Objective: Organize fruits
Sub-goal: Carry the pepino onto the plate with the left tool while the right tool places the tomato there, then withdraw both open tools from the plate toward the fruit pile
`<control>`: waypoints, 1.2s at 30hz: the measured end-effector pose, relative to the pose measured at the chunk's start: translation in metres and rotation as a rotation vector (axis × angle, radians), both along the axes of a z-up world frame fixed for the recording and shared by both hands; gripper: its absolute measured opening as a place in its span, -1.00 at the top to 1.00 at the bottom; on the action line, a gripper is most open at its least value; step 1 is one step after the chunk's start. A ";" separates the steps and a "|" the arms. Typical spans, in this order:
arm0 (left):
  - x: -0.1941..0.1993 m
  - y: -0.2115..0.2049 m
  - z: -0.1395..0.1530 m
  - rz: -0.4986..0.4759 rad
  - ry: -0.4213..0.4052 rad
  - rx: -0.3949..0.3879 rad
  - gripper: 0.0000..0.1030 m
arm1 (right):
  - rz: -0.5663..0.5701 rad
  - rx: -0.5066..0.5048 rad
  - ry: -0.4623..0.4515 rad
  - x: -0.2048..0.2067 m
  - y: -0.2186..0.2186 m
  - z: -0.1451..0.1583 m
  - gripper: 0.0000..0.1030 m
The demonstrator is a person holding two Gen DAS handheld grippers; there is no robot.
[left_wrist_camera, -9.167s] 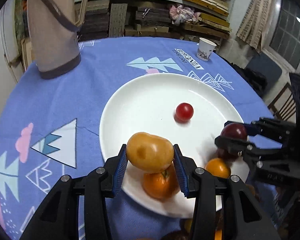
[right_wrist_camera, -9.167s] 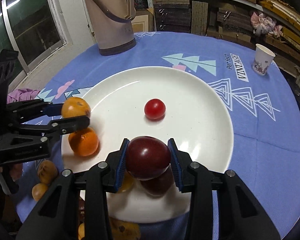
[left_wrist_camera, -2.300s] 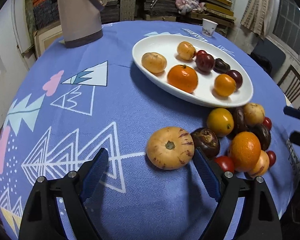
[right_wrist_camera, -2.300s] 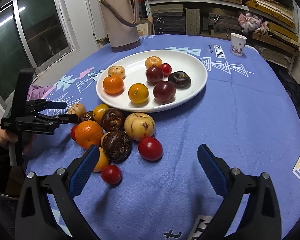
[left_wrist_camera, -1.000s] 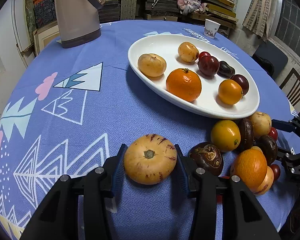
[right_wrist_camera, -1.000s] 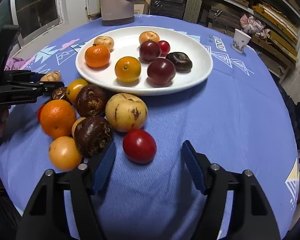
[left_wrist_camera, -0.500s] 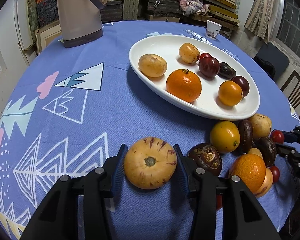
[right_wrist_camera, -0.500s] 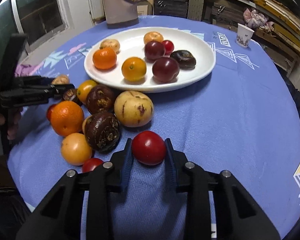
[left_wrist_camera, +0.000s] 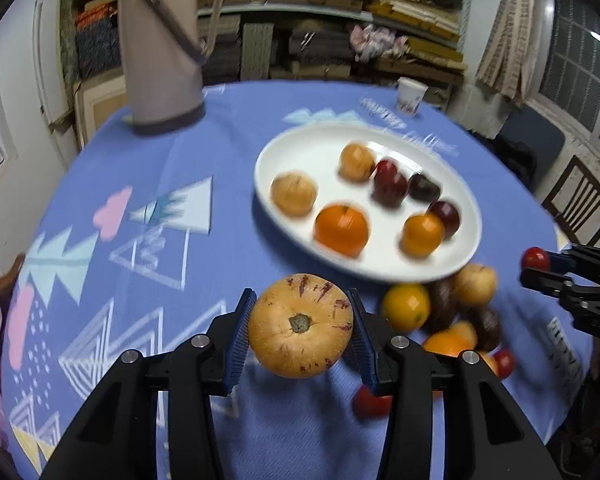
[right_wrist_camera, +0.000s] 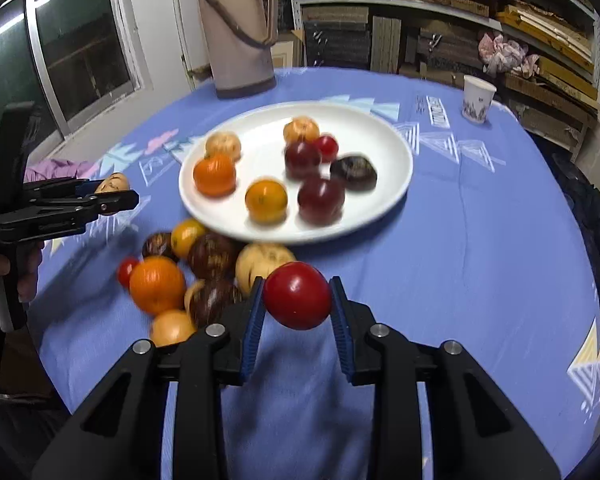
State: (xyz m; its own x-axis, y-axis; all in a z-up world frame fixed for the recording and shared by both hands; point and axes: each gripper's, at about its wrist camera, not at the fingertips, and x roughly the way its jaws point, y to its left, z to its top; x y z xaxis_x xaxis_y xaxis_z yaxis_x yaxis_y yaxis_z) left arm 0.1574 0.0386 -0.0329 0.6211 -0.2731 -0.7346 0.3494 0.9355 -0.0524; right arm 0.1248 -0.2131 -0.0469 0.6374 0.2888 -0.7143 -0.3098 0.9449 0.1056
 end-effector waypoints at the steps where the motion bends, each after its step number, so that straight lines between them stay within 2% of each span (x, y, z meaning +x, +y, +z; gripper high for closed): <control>1: 0.002 -0.003 0.004 -0.006 -0.008 0.002 0.11 | 0.001 0.001 -0.005 0.003 0.000 0.003 0.40; 5: 0.023 -0.019 0.013 -0.029 -0.007 0.002 0.11 | 0.024 0.014 -0.017 0.025 0.003 0.017 0.40; 10: 0.064 -0.040 0.011 -0.040 0.035 -0.012 0.11 | 0.021 -0.003 0.010 0.071 0.013 0.018 0.40; 15: 0.094 -0.056 0.005 -0.038 0.066 -0.014 0.11 | 0.015 -0.003 0.048 0.112 0.020 0.005 0.39; 22: 0.117 -0.070 -0.013 -0.037 0.114 -0.002 0.10 | 0.002 0.042 0.113 0.142 0.021 -0.019 0.38; 23: 0.118 -0.071 -0.014 -0.032 0.111 -0.002 0.04 | -0.007 0.050 0.117 0.143 0.020 -0.021 0.36; 24: 0.118 -0.070 -0.015 -0.032 0.104 -0.009 -0.16 | -0.021 0.066 0.124 0.145 0.017 -0.024 0.28; 25: 0.116 -0.069 -0.014 -0.040 0.101 -0.029 -0.29 | -0.027 0.079 0.125 0.144 0.015 -0.024 0.12; 26: 0.114 -0.068 -0.012 -0.038 0.096 -0.039 -0.56 | -0.030 0.093 0.117 0.141 0.012 -0.024 0.09; 27: 0.111 -0.067 -0.010 -0.028 0.086 -0.031 -0.69 | -0.033 0.096 0.104 0.137 0.010 -0.022 0.08; 30: 0.100 -0.064 -0.002 -0.039 0.041 -0.004 -0.70 | -0.064 0.109 0.061 0.121 0.000 -0.015 -0.22; 32: 0.093 -0.059 0.002 -0.039 0.041 -0.016 -0.70 | -0.087 0.128 0.021 0.108 -0.008 -0.007 -0.54; 34: 0.086 -0.053 0.004 -0.036 0.046 -0.036 -0.72 | -0.090 0.136 -0.004 0.094 -0.015 0.000 -0.67; 36: 0.077 -0.047 0.004 -0.033 0.059 -0.050 -0.88 | -0.077 0.118 -0.005 0.081 -0.018 0.004 -0.80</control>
State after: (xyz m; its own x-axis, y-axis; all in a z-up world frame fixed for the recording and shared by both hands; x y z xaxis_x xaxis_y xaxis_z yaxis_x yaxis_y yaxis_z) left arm 0.2347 -0.0085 -0.0285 0.5676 -0.3303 -0.7542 0.3749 0.9192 -0.1204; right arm 0.2055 -0.2308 -0.0431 0.6643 0.3206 -0.6752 -0.2376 0.9471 0.2159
